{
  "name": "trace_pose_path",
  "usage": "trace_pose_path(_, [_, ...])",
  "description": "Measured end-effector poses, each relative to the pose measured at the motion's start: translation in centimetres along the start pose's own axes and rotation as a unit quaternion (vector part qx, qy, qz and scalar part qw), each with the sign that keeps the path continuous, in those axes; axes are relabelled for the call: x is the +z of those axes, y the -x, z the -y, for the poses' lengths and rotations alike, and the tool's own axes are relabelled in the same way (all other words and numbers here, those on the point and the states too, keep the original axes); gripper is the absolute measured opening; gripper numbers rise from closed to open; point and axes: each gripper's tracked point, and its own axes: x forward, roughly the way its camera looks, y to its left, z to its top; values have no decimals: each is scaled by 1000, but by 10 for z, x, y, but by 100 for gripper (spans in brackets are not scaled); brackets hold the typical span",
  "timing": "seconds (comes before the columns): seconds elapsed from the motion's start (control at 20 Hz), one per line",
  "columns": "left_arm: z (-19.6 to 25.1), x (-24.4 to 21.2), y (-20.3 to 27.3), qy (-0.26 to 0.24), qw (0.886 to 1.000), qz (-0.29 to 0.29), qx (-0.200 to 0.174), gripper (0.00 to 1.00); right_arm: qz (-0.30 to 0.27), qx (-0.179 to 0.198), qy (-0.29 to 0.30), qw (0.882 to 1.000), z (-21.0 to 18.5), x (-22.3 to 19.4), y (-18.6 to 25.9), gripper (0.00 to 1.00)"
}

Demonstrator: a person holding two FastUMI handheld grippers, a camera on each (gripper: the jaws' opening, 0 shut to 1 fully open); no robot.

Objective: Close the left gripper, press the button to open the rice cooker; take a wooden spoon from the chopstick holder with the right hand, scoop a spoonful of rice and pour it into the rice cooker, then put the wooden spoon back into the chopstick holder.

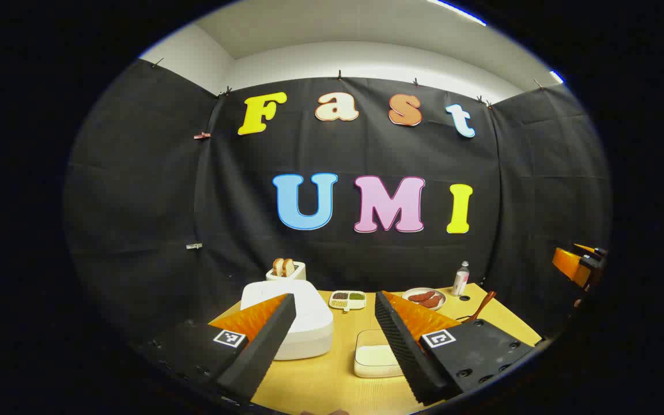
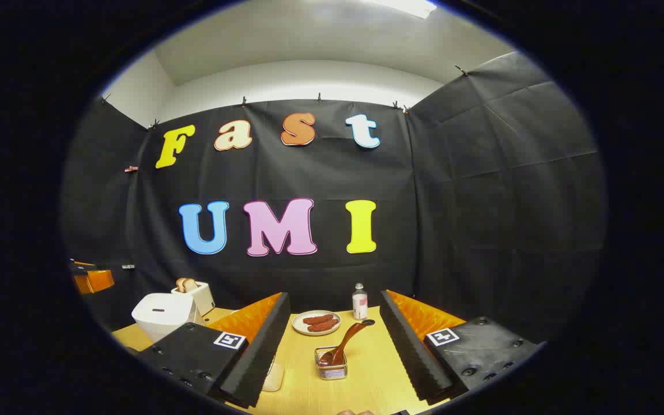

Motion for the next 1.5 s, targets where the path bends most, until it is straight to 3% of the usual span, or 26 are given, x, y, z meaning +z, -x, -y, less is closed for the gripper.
trace_pose_path(0.25, [-3, -12, -7, 16, 1000, -13, -19, 96, -2, -23, -13, 1000, -3, 3, 9, 98])
trace_pose_path(0.6, [-26, -26, -19, -7, 998, -13, -67, 96, -4, -55, -1, 998, -30, 5, 16, 98])
trace_pose_path(0.75, [-38, -44, -29, 0, 997, -32, -70, 95, -6, -51, 10, 999, -49, 2, 12, 98])
trace_pose_path(1.3, [-90, -30, -86, 22, 996, -22, -78, 94, -24, -70, 10, 997, -77, -6, 23, 98])
trace_pose_path(1.5, [-109, -50, -122, 33, 995, -62, -74, 68, -32, -82, 13, 996, -77, -9, 33, 98])
